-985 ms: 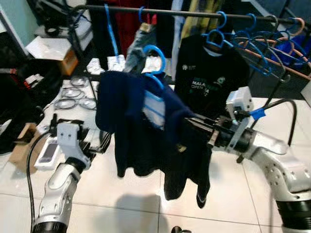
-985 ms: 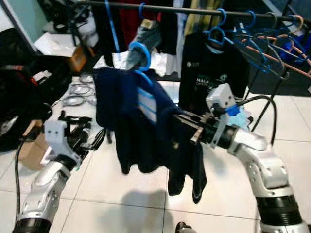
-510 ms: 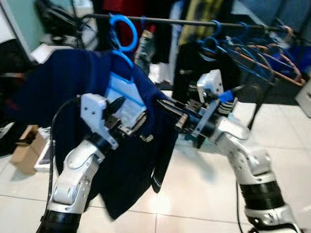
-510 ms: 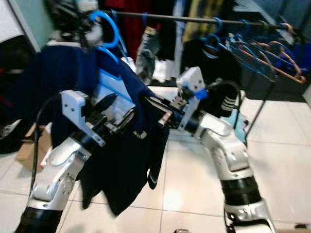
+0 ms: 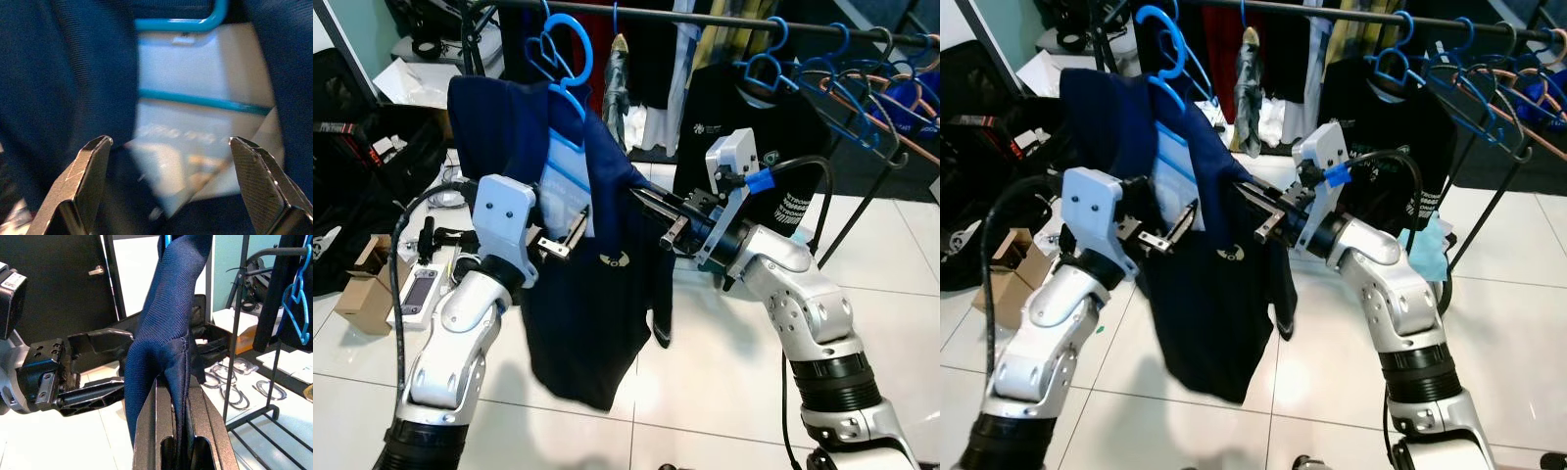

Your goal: Hang hanger

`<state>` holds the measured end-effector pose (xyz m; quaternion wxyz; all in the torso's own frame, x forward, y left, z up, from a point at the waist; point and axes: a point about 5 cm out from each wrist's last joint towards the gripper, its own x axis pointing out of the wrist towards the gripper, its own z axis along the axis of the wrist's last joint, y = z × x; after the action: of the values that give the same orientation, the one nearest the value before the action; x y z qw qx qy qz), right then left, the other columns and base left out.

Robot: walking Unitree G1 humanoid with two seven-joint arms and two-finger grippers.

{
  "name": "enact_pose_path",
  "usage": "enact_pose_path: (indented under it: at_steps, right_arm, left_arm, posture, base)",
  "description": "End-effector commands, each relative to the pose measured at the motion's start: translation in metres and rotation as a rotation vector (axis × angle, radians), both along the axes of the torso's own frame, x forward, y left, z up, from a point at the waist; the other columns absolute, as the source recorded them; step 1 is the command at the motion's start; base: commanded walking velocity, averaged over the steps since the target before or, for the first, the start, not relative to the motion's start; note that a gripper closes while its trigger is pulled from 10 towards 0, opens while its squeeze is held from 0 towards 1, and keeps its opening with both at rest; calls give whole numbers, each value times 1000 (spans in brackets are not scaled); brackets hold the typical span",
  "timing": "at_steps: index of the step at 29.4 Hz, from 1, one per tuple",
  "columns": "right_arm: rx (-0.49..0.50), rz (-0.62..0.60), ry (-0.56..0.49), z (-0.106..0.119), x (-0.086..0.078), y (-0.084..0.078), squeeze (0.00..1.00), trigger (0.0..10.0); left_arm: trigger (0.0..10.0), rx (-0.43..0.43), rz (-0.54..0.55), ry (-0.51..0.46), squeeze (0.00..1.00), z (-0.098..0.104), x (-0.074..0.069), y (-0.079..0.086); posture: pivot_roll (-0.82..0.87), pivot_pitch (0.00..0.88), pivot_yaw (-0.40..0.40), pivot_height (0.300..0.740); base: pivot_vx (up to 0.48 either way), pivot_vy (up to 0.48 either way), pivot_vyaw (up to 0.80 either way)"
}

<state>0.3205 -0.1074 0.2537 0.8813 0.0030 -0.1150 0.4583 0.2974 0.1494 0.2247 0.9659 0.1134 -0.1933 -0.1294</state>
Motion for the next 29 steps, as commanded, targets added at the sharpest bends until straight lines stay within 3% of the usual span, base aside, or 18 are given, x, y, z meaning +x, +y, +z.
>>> enact_pose_path:
  at_steps: [1, 14, 21, 27, 29]
  right_arm:
    - [20, 6, -37, 7, -4, -1, 0, 0]
    - [5, 140, -40, 8, -23, 9, 0, 0]
    - [-1, 190, -27, 4, -31, 14, 0, 0]
    - [-4, 201, -21, 3, -33, 15, 0, 0]
    - [-6, 195, -20, 3, -33, 13, 0, 0]
  left_arm:
    - [10000, 34, 39, 13, 0, -3, -1, 4]
    - [10000, 129, 94, 3, 0, -4, 1, 0]
    - [10000, 133, 130, 5, 0, -3, 3, 3]
    - [10000, 144, 197, 10, 0, -1, 5, 11]
    - [10000, 140, 278, 20, 0, 1, 6, 21]
  posture:
    - [-64, 138, 5, 740]
    - [-69, 138, 7, 740]
    - [-68, 140, 7, 740]
    - [-67, 141, 9, 740]
    - [-67, 140, 8, 740]
  base:
    - [0, 0, 0]
    - [0, 0, 0]
    - [0, 0, 0]
    - [0, 0, 0]
    - [0, 0, 0]
